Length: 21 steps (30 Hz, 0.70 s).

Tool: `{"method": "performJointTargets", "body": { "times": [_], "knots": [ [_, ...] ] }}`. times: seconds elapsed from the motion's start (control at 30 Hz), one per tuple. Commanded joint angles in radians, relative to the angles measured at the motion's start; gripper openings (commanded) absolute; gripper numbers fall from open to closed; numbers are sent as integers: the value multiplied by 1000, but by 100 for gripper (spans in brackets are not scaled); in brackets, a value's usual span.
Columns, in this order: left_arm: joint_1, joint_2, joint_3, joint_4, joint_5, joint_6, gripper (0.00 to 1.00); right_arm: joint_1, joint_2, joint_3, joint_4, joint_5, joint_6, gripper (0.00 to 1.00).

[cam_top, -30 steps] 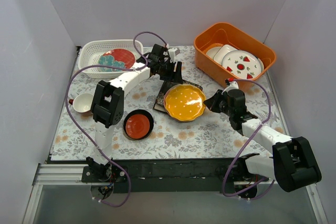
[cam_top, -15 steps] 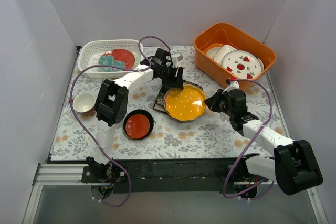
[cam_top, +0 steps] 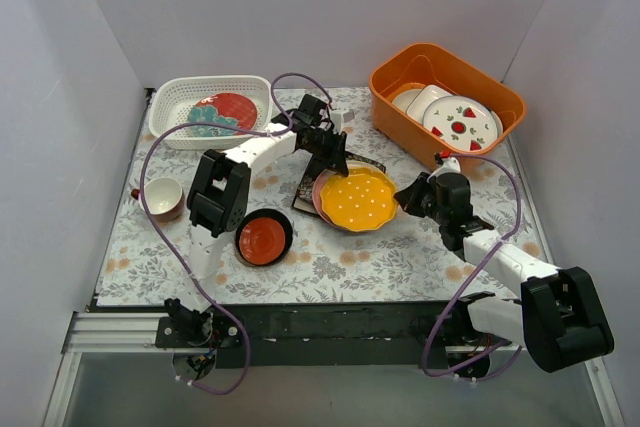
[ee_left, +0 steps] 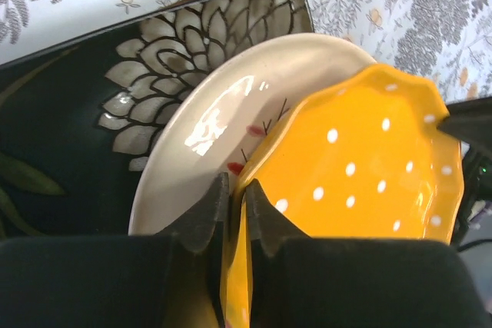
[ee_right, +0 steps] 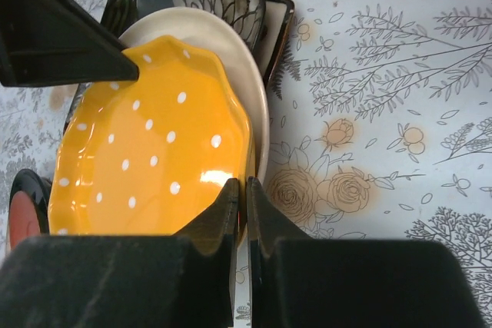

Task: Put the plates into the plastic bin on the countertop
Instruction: Pick up the plate at the center of the board.

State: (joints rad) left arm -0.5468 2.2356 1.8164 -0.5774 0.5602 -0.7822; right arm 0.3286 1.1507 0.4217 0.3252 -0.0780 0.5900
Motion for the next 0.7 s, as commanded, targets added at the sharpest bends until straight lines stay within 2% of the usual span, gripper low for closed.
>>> {"method": "performJointTargets", "body": {
  "times": [0.0,0.2,0.3,0.33,0.37,0.4,0.47,0.5,0.6,0.67],
  "knots": [
    [-21,13,24,-32,27,-12,0,4,-39,19,117,-36,16,1],
    [-21,-13,21,-32,3,-17,0,-2,-34,20,120,-55,16,1],
    [-19,-24,29,-38,-23,-35,0,-6,-31,20,121,-74,13,14],
    [-18,-30,34,-36,-22,-40,0,-7,-34,20,123,-77,11,27],
    [-13,-33,38,-41,-20,-55,0,-8,-34,20,123,-80,10,33],
    [-10,-34,41,-41,-16,-64,0,-8,-36,19,121,-80,8,43],
    [1,-45,52,-41,-8,-86,0,-10,-43,15,118,-74,10,52],
    [7,-47,55,-39,3,-91,0,-10,-48,14,117,-72,10,60],
    [27,-57,58,-36,29,-110,0,-11,-62,8,117,-65,10,71],
    [41,-68,58,-32,32,-120,0,-11,-72,6,114,-62,10,74]
  ]
}}
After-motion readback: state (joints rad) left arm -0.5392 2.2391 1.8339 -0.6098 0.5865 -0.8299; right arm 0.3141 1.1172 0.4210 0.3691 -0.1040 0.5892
